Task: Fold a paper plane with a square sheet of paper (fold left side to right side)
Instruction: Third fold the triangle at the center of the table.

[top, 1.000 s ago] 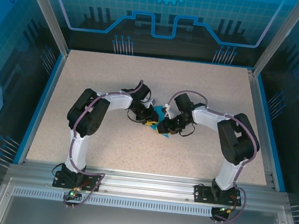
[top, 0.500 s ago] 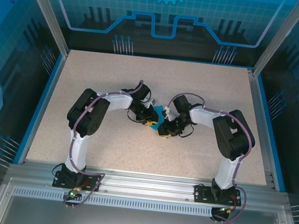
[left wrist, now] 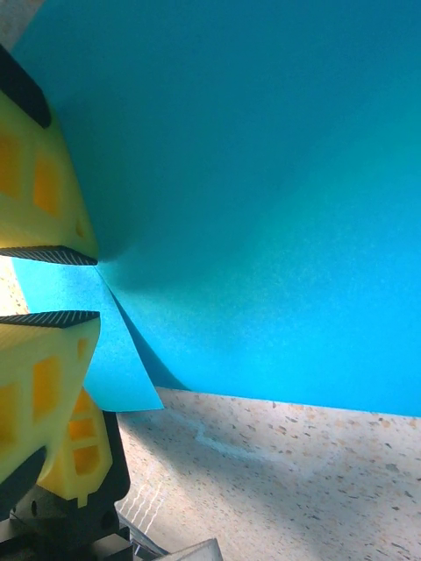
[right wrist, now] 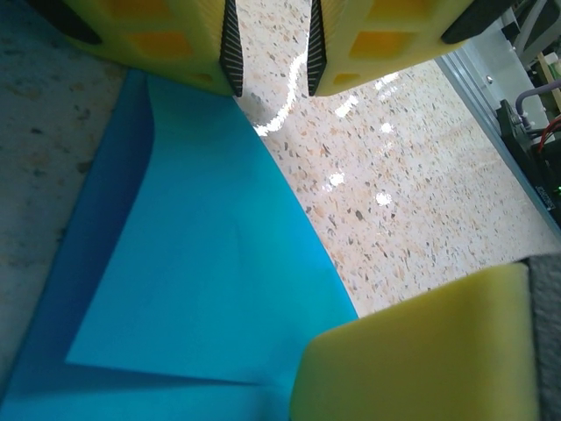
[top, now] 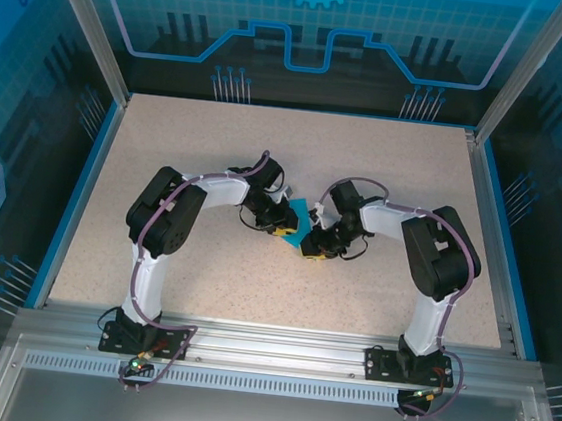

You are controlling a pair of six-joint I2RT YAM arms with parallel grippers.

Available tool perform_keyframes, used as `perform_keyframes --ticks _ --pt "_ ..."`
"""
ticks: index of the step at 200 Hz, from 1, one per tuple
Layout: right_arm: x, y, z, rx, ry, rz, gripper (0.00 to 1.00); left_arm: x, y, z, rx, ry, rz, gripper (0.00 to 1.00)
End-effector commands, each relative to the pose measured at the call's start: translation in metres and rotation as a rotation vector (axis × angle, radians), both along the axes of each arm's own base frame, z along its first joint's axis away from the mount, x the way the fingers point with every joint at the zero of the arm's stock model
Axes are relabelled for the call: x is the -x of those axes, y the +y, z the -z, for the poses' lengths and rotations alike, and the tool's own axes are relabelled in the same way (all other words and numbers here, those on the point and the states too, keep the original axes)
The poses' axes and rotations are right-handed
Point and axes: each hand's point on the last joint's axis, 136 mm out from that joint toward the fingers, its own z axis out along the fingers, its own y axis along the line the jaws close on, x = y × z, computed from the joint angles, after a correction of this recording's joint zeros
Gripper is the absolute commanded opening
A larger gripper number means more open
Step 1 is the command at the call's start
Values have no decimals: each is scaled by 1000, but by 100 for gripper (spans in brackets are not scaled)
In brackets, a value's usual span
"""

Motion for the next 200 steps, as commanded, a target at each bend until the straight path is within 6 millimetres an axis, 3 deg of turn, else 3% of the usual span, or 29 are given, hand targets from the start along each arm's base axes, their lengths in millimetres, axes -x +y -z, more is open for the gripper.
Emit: perform_keyframes --ticks 1,65,119,138,174,200 --pt "20 -13 7 30 88 20 27 30 22 53 -176 107 2 26" --pt "33 -42 11 51 135 101 27 30 23 54 -183 107 3 26" --pt "22 -34 -32 -26 41 114 26 28 21 52 -176 103 0 26" --pt "12 -24 -38 -37 30 128 19 28 21 51 -176 99 0 26" --pt "-3 -4 -25 -7 41 130 10 28 21 51 -174 99 1 26" --pt "-7 -5 -8 55 58 143 7 27 21 49 -172 96 1 26"
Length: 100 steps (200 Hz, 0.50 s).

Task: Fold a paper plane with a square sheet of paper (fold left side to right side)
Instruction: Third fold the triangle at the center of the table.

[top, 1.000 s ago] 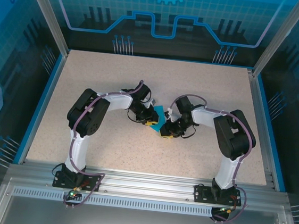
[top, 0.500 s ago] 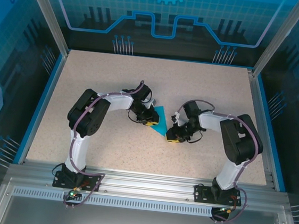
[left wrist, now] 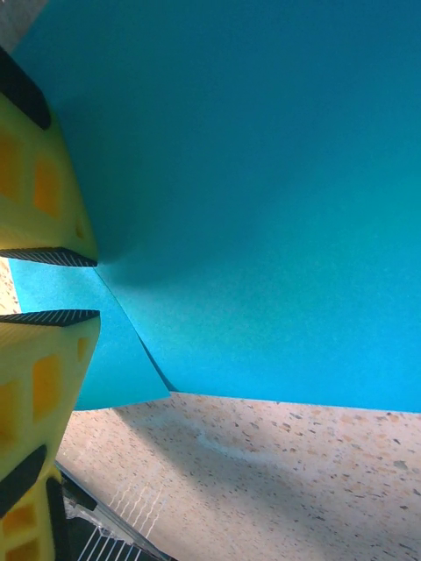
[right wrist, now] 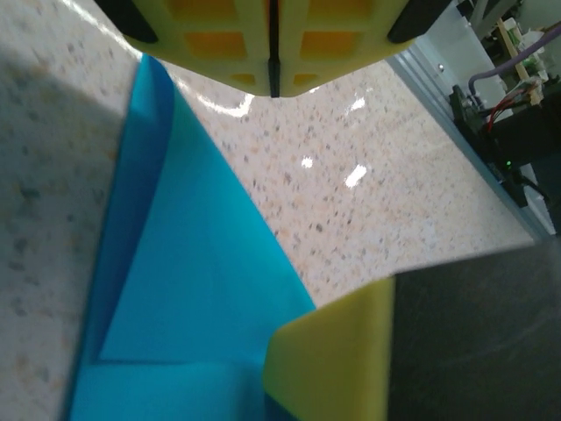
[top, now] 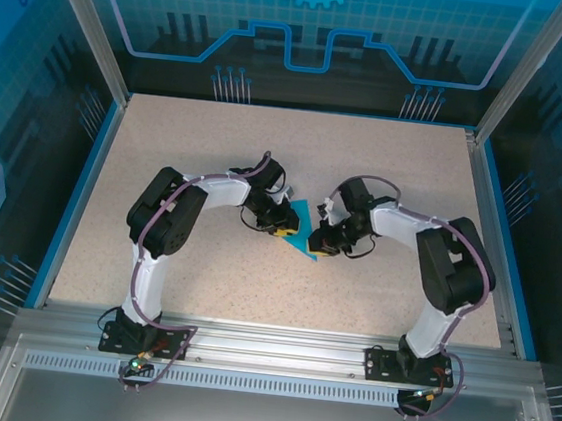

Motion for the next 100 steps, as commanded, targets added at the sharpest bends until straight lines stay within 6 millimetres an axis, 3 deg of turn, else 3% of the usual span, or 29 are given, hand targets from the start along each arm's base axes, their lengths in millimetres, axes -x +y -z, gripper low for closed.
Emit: perform_keyframes --ticks 1,53,100 --pt "-3 0 16 63 37 27 7 26 23 49 -167 100 -6 26" --pt "3 -19 46 192 101 71 7 22 20 40 -155 81 -3 26" --pt "15 -30 60 254 149 70 6 7 12 -15 -92 -33 -5 31"
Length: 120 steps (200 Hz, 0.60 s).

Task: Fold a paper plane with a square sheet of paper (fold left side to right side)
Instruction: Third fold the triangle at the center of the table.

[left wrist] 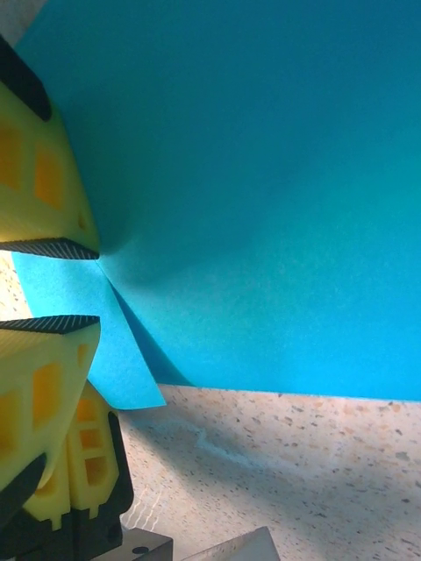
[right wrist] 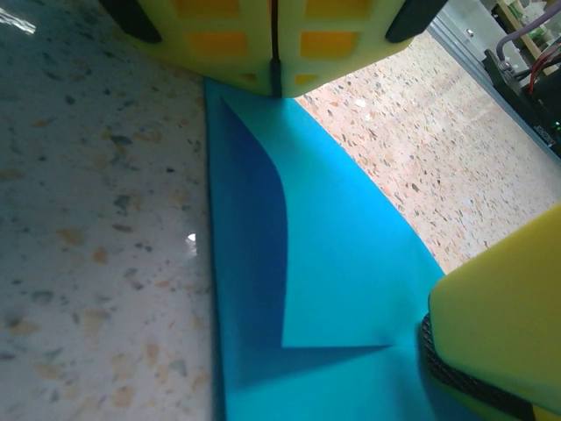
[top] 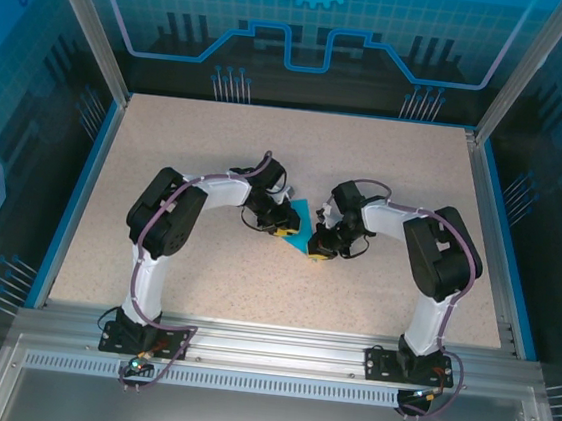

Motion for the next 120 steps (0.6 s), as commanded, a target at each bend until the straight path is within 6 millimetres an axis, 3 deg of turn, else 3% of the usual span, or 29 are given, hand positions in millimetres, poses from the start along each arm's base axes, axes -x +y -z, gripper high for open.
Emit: perform_keyframes --ticks 1,23,45,81,120 --pt "18 -22 30 142 83 19 7 8 13 -12 -77 -15 -11 31" --pt "18 -23 32 147 83 19 5 10 11 -42 -42 -68 -15 32" --pt "18 -23 33 146 88 19 4 24 6 -54 -21 -76 -2 30" --pt "17 -22 34 140 89 16 3 46 -13 -42 23 -28 30 27" --pt "18 -22 34 139 90 15 3 44 -32 -31 59 -4 42 24"
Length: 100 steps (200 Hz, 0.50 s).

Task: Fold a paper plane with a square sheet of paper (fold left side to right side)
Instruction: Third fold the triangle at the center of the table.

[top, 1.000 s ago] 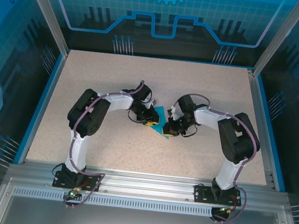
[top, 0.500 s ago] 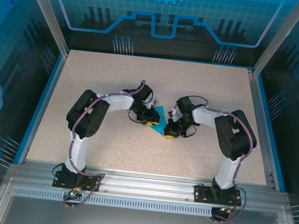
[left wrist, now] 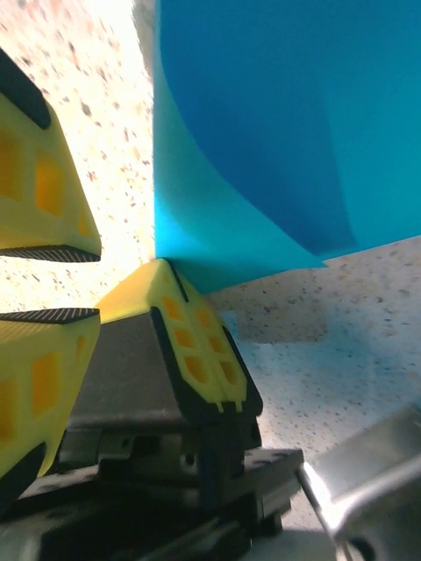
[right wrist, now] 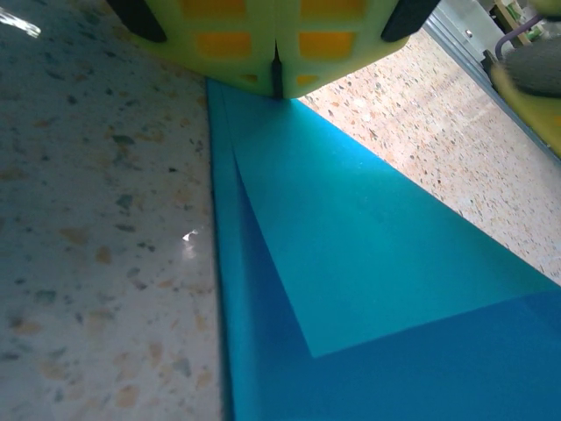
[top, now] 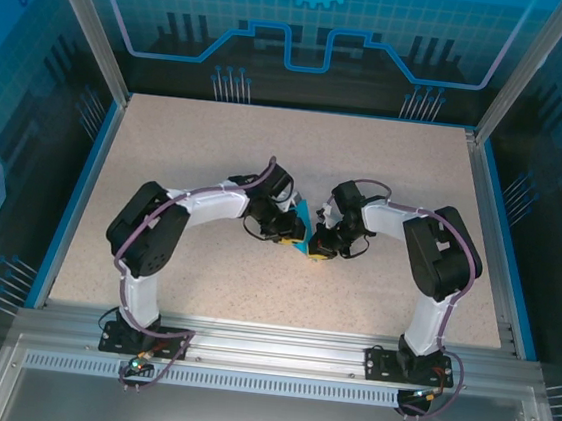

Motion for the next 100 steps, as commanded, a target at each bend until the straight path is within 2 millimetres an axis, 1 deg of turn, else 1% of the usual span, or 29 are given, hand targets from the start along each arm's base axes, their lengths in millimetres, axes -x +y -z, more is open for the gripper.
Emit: perform_keyframes --ticks 1,26,69,100 --pt "18 -22 33 140 86 13 3 1 -12 6 46 40 -5 24" --pt "18 -22 34 140 86 14 3 -2 -16 8 47 42 -5 24" --pt "18 -22 34 141 87 13 3 -4 -14 24 9 63 -15 22" --pt "18 -23 34 142 87 12 3 -8 -15 29 4 64 -19 22"
